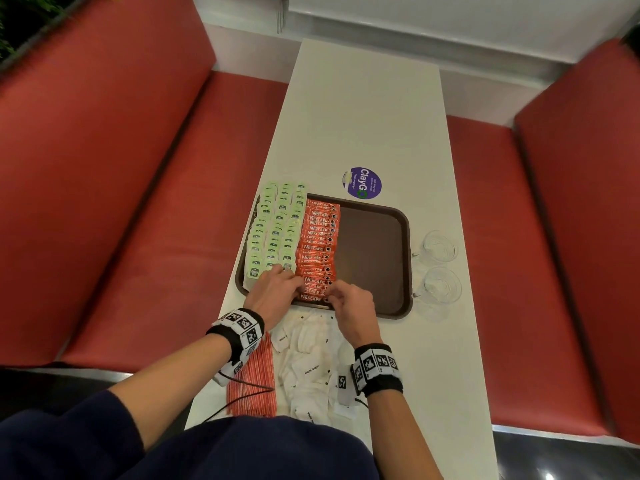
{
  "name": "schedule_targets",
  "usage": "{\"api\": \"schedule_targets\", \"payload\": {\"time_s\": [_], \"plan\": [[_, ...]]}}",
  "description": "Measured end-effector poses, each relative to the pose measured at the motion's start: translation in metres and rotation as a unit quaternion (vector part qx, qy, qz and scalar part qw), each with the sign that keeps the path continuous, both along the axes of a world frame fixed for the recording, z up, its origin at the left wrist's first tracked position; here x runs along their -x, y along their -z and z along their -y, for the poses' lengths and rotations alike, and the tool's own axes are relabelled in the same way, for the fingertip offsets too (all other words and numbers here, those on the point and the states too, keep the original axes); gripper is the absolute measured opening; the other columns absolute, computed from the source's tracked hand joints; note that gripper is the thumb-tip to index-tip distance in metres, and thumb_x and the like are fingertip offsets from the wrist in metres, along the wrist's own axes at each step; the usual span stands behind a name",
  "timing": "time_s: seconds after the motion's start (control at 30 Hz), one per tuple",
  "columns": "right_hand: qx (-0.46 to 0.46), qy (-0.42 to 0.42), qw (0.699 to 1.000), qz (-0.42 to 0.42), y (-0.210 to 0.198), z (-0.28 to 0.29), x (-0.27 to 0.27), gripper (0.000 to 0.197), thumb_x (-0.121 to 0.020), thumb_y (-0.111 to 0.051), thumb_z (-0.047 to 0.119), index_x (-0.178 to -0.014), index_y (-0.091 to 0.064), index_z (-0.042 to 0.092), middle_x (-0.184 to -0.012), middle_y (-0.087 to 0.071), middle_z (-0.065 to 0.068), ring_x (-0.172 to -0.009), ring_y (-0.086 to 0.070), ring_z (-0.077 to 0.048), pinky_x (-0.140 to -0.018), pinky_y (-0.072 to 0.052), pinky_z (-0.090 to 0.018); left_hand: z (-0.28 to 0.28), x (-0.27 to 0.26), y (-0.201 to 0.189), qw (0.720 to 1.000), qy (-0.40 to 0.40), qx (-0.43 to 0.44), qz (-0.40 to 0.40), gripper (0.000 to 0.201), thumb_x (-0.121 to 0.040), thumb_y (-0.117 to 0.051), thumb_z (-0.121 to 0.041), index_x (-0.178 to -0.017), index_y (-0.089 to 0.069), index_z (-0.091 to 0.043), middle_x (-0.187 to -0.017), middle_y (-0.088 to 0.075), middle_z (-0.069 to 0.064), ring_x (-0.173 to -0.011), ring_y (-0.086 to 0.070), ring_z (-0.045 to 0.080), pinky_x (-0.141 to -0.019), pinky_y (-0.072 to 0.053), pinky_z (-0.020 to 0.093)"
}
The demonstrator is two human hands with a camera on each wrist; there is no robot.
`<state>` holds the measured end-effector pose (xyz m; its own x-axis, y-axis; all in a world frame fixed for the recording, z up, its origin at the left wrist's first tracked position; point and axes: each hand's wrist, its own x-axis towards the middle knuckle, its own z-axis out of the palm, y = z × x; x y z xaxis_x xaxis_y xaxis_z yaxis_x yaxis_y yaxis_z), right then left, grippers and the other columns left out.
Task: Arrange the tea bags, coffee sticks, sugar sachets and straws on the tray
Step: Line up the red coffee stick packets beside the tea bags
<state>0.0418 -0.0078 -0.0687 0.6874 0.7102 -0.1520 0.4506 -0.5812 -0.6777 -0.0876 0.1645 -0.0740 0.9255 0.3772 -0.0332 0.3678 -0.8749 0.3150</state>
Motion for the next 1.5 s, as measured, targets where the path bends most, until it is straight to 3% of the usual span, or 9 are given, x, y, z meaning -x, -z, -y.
{"api": "schedule_targets", "payload": {"time_s": [0.17,0.27,0.37,0.73,0.87,0.97,1.17,1.27,1.5], "plan": [[0.007,0.012,1.0,0.024,0.007,-0.004,0.003,0.01,-0.101,-0.073,0.013,-0.105,-0.076,0.022,-0.096,-0.064,0.008,-0.085,-0.062,-0.013,-0.081,-0.056,-0.035,0.012,0.001,0.01,0.997,0.05,-0.058,0.027,0.04,-0.101,-0.071,-0.023,-0.14,-0.065,-0.016,-0.14,-0.064,0.006,-0.124,-0.059,0.028,-0.093,-0.054,0.045],[0.01,0.024,0.999,0.021,0.01,-0.006,0.004,0.011,-0.099,-0.074,0.013,-0.104,-0.07,0.022,-0.097,-0.058,0.006,-0.084,-0.06,-0.015,-0.085,-0.057,-0.038,0.024,0.0,0.011,0.994,0.077,-0.068,-0.02,0.069,-0.114,-0.034,-0.051,-0.169,-0.024,-0.01,-0.178,-0.02,0.011,-0.163,-0.023,0.026,-0.128,-0.03,0.048],[0.026,0.026,0.999,0.013,0.011,-0.008,0.004,0.01,-0.1,-0.074,0.013,-0.105,-0.068,0.02,-0.101,-0.055,0.005,-0.087,-0.061,-0.017,-0.088,-0.058,-0.042,0.029,-0.003,0.019,0.99,0.082,-0.086,-0.071,0.081,-0.111,-0.006,-0.063,-0.171,-0.003,-0.008,-0.179,0.006,0.012,-0.166,0.005,0.026,-0.134,-0.006,0.054],[0.035,0.029,0.999,0.011,0.008,-0.008,0.004,0.009,-0.102,-0.071,0.017,-0.108,-0.066,0.021,-0.105,-0.056,0.005,-0.092,-0.062,-0.019,-0.091,-0.059,-0.047,0.027,-0.009,0.022,0.99,0.081,-0.054,-0.1,0.083,-0.108,0.004,-0.067,-0.172,0.003,-0.014,-0.179,0.012,0.007,-0.166,0.012,0.022,-0.134,0.002,0.053],[-0.008,0.049,0.998,0.028,-0.004,0.004,0.003,0.004,-0.103,-0.072,0.026,-0.104,-0.069,0.027,-0.1,-0.062,0.009,-0.088,-0.064,-0.01,-0.086,-0.059,-0.039,0.025,-0.001,-0.006,0.996,0.067,0.05,-0.041,0.065,-0.115,-0.025,-0.048,-0.17,-0.019,-0.014,-0.176,-0.025,0.01,-0.163,-0.024,0.026,-0.131,-0.027,0.045],[0.0,0.044,0.999,0.014,-0.022,0.022,0.002,0.009,-0.103,-0.071,0.039,-0.097,-0.069,0.033,-0.095,-0.069,0.013,-0.086,-0.065,-0.003,-0.081,-0.058,-0.035,0.023,0.021,-0.023,0.994,0.024,0.109,0.017,0.039,-0.111,-0.05,-0.035,-0.145,-0.055,-0.017,-0.136,-0.064,0.004,-0.122,-0.063,0.022,-0.098,-0.056,0.037],[0.198,0.019,0.977,-0.08,-0.023,0.064,0.023,0.072,-0.087,-0.069,0.08,-0.133,-0.061,0.025,-0.131,-0.066,-0.003,-0.121,-0.064,-0.024,-0.103,-0.055,-0.045,0.029,0.061,-0.024,0.985,-0.024,0.119,-0.122,0.059,-0.102,-0.061,-0.061,-0.134,-0.062,-0.012,-0.128,-0.059,0.004,-0.119,-0.059,0.024,-0.097,-0.053,0.038],[0.196,0.018,0.974,-0.116,-0.017,0.062,0.05,0.098,-0.083,-0.08,0.072,-0.154,-0.046,0.015,-0.148,-0.051,-0.01,-0.136,-0.055,-0.03,-0.111,-0.048,-0.042,0.042,0.057,-0.018,0.982,0.005,0.077,-0.174,0.063,-0.099,-0.06,-0.067,-0.125,-0.064,-0.01,-0.129,-0.059,0.011,-0.123,-0.053,0.03,-0.099,-0.05,0.043],[0.125,0.053,0.983,-0.122,-0.001,0.046,0.075,0.065,-0.092,-0.088,0.034,-0.144,-0.054,0.013,-0.143,-0.043,-0.008,-0.113,-0.055,-0.022,-0.099,-0.046,-0.03,0.063,0.032,-0.007,0.981,0.022,0.062,-0.18,0.039,-0.102,-0.07,-0.028,-0.132,-0.058,-0.004,-0.131,-0.063,0.018,-0.124,-0.053,0.036,-0.098,-0.045,0.043]]}}
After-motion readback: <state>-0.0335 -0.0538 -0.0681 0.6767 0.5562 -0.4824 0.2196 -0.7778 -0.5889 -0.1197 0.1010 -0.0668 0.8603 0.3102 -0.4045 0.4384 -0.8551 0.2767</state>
